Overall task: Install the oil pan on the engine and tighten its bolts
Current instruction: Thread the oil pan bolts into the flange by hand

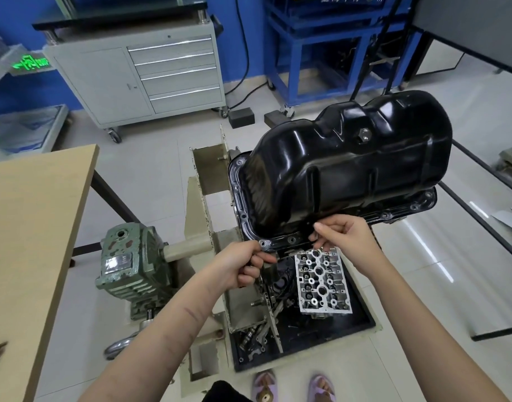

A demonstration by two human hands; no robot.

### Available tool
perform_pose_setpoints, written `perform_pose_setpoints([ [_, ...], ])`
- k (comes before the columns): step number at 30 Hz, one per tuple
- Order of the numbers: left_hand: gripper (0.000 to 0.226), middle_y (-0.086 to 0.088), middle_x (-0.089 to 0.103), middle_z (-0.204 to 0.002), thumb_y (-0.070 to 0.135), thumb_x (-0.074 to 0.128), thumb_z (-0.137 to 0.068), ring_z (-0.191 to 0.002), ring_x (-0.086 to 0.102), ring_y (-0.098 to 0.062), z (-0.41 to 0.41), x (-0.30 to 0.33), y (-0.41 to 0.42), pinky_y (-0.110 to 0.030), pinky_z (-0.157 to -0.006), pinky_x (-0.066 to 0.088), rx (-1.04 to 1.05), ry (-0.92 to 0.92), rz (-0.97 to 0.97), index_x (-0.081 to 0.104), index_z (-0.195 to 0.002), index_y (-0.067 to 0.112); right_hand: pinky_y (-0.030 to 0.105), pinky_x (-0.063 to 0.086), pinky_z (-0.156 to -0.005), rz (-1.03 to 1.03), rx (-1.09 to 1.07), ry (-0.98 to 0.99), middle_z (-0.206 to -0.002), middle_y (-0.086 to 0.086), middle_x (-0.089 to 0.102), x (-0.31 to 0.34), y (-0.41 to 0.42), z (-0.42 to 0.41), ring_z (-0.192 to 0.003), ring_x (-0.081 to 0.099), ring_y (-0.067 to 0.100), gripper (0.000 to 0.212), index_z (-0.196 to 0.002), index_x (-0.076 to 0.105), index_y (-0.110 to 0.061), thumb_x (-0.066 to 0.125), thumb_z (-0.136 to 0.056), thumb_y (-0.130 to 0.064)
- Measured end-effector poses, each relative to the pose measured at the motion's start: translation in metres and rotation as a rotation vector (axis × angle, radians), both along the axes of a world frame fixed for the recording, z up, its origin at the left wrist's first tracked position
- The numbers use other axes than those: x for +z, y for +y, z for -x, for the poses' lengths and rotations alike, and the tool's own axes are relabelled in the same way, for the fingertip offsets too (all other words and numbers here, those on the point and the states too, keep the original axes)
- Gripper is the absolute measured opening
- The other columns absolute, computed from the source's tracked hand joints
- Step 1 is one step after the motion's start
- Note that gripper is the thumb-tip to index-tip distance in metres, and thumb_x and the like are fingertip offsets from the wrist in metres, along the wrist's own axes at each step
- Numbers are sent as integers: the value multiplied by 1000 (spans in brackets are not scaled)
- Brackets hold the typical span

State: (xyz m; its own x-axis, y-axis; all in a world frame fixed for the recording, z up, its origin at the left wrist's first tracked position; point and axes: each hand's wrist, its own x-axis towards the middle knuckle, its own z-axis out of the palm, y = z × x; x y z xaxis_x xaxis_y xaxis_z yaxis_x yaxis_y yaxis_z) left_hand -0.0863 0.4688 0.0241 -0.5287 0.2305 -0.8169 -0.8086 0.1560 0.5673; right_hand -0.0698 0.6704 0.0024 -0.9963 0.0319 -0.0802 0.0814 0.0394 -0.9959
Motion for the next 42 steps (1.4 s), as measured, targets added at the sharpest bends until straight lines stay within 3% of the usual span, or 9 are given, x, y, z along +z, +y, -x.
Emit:
perform_pose_setpoints([
  [4,35,10,27,-33,16,29,-96,-24,17,-2,0,0,1,-11,-25,10,-10,-2,-3,58,-80,3,12,40,-44,-126,-13,89,-48,-9,59,-1,-29,-3,-42,50,-1,19,-69,60,-18,64,-84,-8],
  [9,35,10,28,-34,16,29,-96,-23,17,-2,1,-1,0,-10,-25,11,-21,-3,-9,58,-81,3,15,45,-62,-147,-92,198,-66,-11,59,-10,-50,-11,-62,54,-1,21,-74,60,-26,65,-83,-7],
  [13,35,10,28,-34,18,31,-96,-24,17,-2,1,-2,0,-11,-24,11,-31,5,-2,59,-80,3,8,44,-66,-192,-166,266,-72,-12,60,-15,-60,-14,-68,56,-5,25,-78,58,-28,65,-83,-5],
  [17,34,10,28,-33,19,32,-96,-23,18,-2,2,-2,-1,-11,-24,12,-69,14,17,58,-79,3,4,41,-67,-316,-178,330,-74,-14,60,-24,-74,-17,-70,56,-8,17,-85,60,-18,66,-81,-2],
  [21,34,10,27,-33,23,36,-96,-24,18,-2,4,-3,-3,-10,-25,11,-146,34,38,55,-74,7,1,37,-71,-522,-152,463,-78,6,66,-26,-82,-14,-75,52,2,10,-87,67,1,67,-78,-1],
  [26,44,10,28,-37,34,31,-99,-27,20,-2,14,-3,-17,-12,-27,13,-327,37,37,59,-79,5,4,39,-70,-568,-114,467,-79,8,67,-25,-79,-11,-70,54,7,10,-88,69,1,69,-78,-1],
  [32,41,10,31,-34,29,38,-98,-26,23,-4,21,-6,-21,-8,-31,15,-243,231,141,58,-72,4,18,43,-71,-645,-136,557,-77,13,69,-25,-82,-11,-72,62,19,13,-87,71,4,67,-76,-2],
  [40,42,10,31,-34,28,38,-99,-26,22,-3,20,-7,-21,-8,-30,15,-239,232,113,58,-71,5,8,40,-74,-620,-176,529,-79,13,68,-30,-81,-14,-79,54,10,14,-88,69,4,65,-76,-3],
  [42,42,10,30,-34,28,38,-99,-26,22,-3,20,-8,-21,-8,-30,15,-233,242,116,58,-70,5,12,41,-71,-624,-189,523,-76,13,68,-30,-83,-14,-74,55,7,13,-86,68,4,65,-75,-3],
])
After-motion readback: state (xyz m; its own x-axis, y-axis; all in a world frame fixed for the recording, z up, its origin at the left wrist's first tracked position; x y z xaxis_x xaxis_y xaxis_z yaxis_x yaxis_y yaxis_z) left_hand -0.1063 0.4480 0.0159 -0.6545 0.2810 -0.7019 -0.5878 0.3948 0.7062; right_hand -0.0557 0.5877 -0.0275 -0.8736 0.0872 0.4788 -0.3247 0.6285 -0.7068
